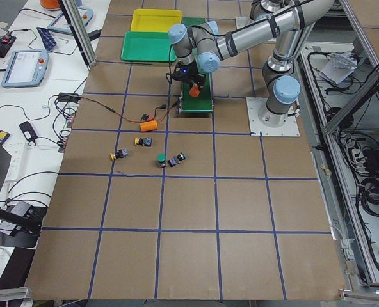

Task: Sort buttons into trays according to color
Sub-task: 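Lower the orange cylinder onto the green belt and open the left gripper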

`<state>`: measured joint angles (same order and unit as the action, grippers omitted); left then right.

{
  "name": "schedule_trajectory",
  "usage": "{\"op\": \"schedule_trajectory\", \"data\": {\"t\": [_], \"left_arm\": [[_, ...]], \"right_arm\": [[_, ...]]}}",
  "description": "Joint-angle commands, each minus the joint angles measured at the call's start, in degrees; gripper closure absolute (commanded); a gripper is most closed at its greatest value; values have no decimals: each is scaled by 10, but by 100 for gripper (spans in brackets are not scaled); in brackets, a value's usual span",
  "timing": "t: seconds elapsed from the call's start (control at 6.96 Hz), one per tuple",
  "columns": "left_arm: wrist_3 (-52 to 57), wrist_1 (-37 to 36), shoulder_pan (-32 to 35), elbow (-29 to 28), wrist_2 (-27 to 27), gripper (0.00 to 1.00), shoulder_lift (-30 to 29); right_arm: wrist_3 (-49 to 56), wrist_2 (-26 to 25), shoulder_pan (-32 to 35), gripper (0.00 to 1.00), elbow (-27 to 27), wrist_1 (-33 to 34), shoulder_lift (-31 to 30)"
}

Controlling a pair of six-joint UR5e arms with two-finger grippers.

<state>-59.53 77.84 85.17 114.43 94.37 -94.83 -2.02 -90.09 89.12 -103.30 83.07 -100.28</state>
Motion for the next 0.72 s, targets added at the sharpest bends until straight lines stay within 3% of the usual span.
{"op": "schedule_trajectory", "data": {"t": [0.0,0.14,0.43,0.57], "left_arm": [[-1,-15,3,5,15,32,-9],[-3,-29,3,6,17,4,-8],[48,-44,0,-14,19,0,0],[123,-38,-14,-61,19,0,2]], "right_arm": [[0,-1,0,0,-2,0,0],[0,-1,0,0,-2,0,0],[0,-3,0,0,-8,0,-3],[0,-2,0,0,-9,0,-7]]}}
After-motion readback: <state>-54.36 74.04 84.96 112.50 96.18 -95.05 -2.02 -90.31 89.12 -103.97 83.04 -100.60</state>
